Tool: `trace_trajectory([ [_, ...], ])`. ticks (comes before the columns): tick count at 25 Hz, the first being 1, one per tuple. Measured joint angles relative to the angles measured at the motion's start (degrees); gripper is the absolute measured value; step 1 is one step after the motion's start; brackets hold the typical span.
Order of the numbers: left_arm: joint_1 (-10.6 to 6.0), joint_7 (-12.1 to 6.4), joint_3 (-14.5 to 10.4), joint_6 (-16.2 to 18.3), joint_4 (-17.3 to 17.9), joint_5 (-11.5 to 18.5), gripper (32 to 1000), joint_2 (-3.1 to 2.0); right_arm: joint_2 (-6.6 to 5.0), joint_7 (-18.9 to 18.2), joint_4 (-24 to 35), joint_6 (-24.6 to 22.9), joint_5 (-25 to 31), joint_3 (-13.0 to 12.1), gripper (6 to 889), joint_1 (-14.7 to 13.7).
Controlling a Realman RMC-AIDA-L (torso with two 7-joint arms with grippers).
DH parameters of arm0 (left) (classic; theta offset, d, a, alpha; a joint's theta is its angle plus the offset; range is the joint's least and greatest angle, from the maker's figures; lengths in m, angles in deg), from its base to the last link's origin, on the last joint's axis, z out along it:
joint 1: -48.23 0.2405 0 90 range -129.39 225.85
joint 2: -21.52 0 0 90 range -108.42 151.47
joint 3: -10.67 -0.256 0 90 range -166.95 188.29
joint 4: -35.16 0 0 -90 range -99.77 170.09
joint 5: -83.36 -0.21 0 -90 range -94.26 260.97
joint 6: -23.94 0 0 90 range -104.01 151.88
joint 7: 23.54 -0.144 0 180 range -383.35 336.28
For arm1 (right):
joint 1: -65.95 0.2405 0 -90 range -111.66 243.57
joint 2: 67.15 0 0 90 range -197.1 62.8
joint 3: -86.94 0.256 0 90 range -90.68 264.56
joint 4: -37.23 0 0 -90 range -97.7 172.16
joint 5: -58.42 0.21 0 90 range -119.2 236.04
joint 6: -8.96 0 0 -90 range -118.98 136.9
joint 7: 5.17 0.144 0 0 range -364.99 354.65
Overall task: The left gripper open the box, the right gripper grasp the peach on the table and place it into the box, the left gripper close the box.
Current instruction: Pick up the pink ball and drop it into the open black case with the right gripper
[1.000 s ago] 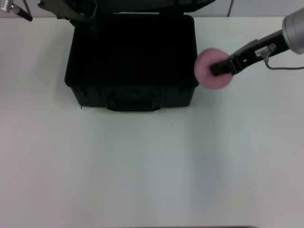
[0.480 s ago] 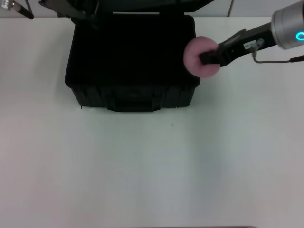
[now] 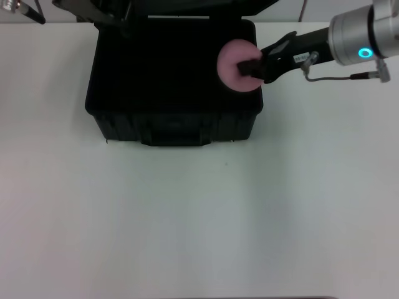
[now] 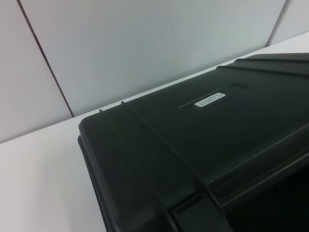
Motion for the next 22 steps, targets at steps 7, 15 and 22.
trace_trajectory([
  [7,-0.07,0.0,0.0,0.0,0.0,0.08,384,0.0,0.04,-5.87,-4.55,-6.3,4.89,-3.47,43,0.59],
  [15,-0.07,0.0,0.0,0.0,0.0,0.08,383,0.0,0.23,-13.0,-8.87,-12.75,9.91,-6.13,44,0.57],
  [22,-0.2,0.0,-0.07,-0.01,-0.01,0.16,383,0.0,0.46,-18.61,-11.64,-18.1,15.0,-9.82,44,0.69],
])
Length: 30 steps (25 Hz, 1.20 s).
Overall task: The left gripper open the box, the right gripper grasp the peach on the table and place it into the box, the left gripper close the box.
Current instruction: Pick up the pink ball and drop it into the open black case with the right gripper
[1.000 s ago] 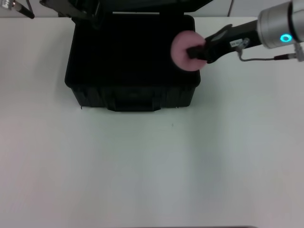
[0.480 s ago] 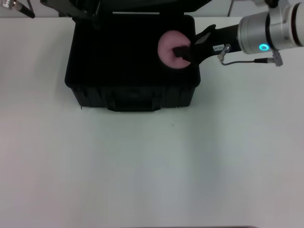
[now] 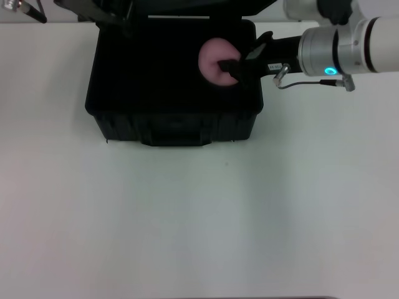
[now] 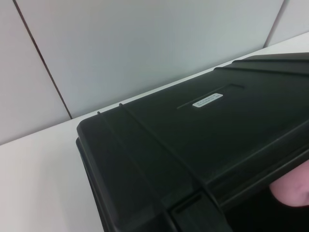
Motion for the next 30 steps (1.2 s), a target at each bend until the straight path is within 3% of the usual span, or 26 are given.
trace_trajectory([
  [6,-0.03,0.0,-0.02,-0.07,0.0,0.05,384,0.0,0.13,-3.66,-1.14,-4.04,3.08,-2.94,45,-0.09],
  [12,-0.28,0.0,-0.01,-0.22,0.0,0.12,383,0.0,0.12,-7.12,-3.13,-5.76,5.99,-3.42,45,0.07],
  [30,-0.39,0.08,-0.55,-0.32,-0.16,0.17,384,0.09,0.21,-7.03,-3.88,-6.95,6.1,-4.05,47,0.19],
])
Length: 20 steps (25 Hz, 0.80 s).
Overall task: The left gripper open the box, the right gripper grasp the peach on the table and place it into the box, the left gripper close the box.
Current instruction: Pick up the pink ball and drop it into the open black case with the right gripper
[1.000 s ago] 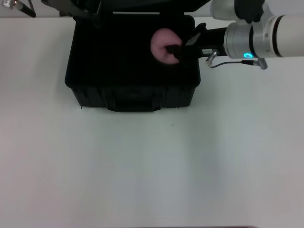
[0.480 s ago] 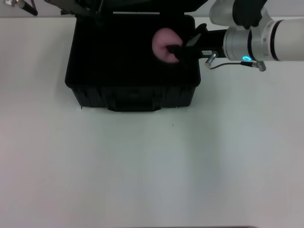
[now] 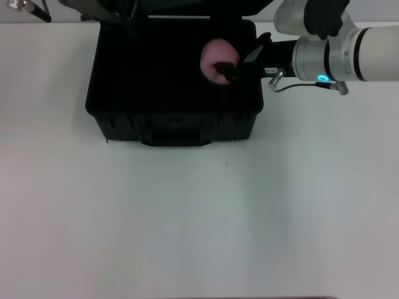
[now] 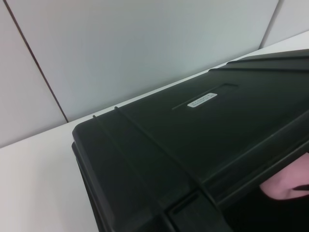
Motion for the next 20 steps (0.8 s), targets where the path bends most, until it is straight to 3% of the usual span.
trace_trajectory([
  [1,0.0,0.01,0.0,-0.01,0.0,0.0,384,0.0,0.0,-0.01,0.0,0.07,0.0,-0.04,47,0.02],
  [3,0.0,0.01,0.0,-0.04,0.0,0.01,383,0.0,0.0,-0.09,0.0,0.31,0.0,-0.11,200,0.02],
  [14,0.18,-0.05,0.0,-0.22,-0.02,0.01,384,-0.03,-0.13,0.49,0.0,0.79,0.0,-0.1,643,0.0],
  [20,0.28,-0.07,0.0,-0.22,-0.11,0.01,384,-0.06,-0.18,0.62,0.0,0.9,0.0,-0.1,842,-0.01],
])
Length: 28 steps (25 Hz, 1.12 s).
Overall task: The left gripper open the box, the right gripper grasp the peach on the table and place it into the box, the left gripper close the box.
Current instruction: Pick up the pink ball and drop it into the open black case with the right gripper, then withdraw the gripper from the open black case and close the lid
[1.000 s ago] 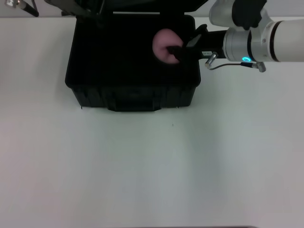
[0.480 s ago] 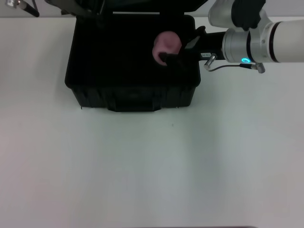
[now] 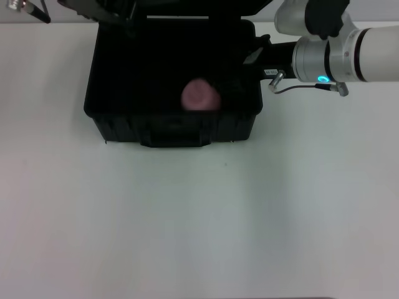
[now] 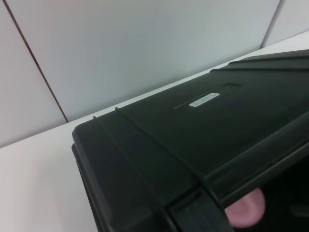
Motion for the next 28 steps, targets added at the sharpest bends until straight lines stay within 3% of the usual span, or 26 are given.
trace_trajectory([
  [23,0.21,0.06,0.0,1.56,0.32,-0.13,383,-0.03,-0.29,1.74,0.14,1.87,-0.5,0.0,837,-0.28],
  [28,0.21,0.08,0.0,1.6,0.5,-0.16,383,-0.03,-0.45,5.43,0.49,4.35,-2.47,0.09,836,-0.21],
])
